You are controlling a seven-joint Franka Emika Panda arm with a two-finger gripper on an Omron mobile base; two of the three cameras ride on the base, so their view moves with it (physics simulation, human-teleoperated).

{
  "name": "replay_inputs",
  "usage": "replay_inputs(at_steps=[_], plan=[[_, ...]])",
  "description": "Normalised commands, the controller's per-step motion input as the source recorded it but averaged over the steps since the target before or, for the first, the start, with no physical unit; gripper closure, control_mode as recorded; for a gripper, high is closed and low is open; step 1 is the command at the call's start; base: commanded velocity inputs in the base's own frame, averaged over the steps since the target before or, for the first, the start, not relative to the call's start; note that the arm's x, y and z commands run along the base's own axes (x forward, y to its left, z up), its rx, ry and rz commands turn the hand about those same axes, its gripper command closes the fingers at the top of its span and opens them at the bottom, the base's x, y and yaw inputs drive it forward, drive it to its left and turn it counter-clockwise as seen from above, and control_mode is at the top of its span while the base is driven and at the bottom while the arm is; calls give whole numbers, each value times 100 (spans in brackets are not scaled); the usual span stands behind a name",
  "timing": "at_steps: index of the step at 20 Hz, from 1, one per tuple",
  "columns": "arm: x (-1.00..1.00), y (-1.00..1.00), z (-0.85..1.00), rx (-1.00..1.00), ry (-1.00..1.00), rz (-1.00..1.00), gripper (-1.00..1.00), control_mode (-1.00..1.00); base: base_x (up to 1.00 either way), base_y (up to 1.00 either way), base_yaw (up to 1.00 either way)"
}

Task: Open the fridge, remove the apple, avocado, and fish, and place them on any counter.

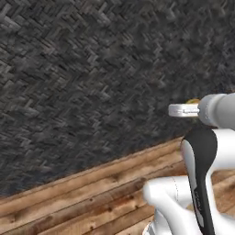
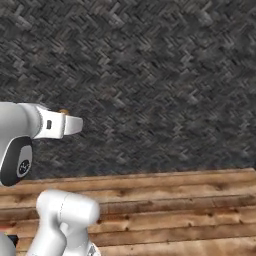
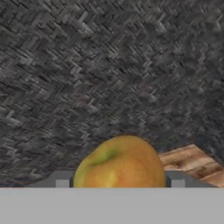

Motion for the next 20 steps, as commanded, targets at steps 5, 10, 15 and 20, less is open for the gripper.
replay_inputs(at_steps=[5,10,15,20], plan=[[0,0,0,0,0,0,100,100,-43,18,89],[0,0,0,0,0,0,100,100,-33,19,89],[0,0,0,0,0,0,100,100,-24,16,90],[0,0,0,0,0,0,100,100,-15,17,90]])
